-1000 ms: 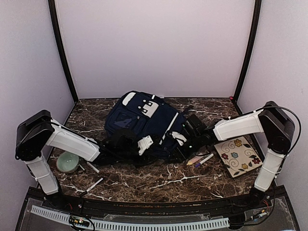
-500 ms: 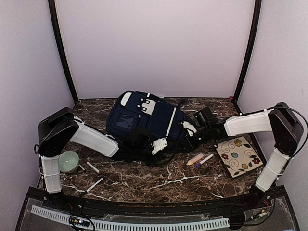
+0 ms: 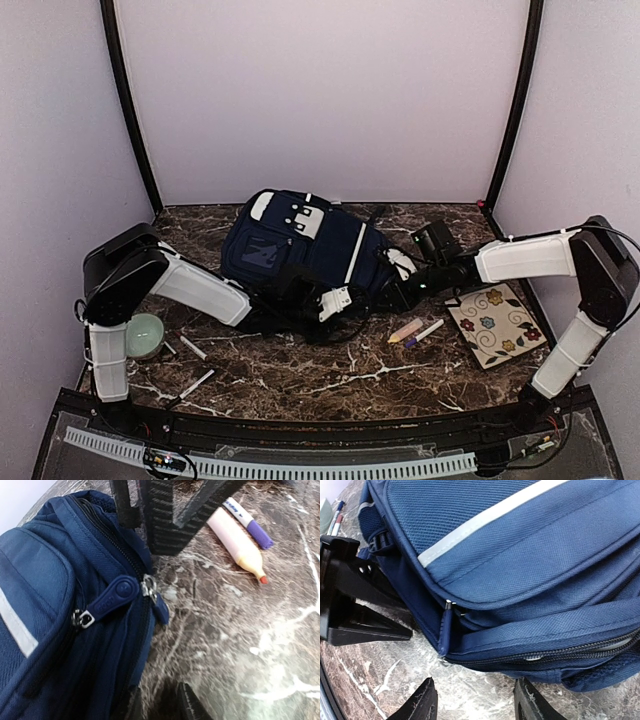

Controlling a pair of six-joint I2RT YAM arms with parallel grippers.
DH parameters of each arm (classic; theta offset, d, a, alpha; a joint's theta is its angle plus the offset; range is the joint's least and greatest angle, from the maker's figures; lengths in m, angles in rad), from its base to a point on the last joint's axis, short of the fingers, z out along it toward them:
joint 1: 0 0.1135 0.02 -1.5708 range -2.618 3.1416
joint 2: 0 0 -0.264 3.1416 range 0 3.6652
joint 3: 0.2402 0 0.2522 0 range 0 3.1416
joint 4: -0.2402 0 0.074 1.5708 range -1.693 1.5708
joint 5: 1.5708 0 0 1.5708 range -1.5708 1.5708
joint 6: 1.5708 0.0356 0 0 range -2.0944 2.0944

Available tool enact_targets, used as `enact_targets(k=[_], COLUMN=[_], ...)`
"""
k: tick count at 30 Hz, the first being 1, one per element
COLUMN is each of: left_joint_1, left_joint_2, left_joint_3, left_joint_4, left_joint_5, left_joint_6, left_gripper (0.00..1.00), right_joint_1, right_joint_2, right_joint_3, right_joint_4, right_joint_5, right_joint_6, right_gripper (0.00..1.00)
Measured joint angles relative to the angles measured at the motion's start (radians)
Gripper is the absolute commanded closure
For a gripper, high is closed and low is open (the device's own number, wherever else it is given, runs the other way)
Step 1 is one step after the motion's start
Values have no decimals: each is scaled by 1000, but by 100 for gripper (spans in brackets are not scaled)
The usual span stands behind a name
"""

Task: Pack the student bag
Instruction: Pick up the largest pocket of the bag from the second largest pocket of the bag.

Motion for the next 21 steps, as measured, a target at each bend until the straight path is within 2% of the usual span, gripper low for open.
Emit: enact_targets(k=[8, 21], left_joint_1=[0, 10], left_joint_2=[-148, -16], left_joint_3=[-56, 32], left_joint_4=[-8, -41], left_joint_5=[11, 0], left_joint_6=[23, 62], left_gripper=[63, 66], right_joint_1=[0, 21], right_joint_2=[-3, 29], right_joint_3=[-21, -22], right_joint_4=[-10, -8], right_joint_5=[-59, -89], right_joint_6=[-11, -13], right_gripper=[52, 54])
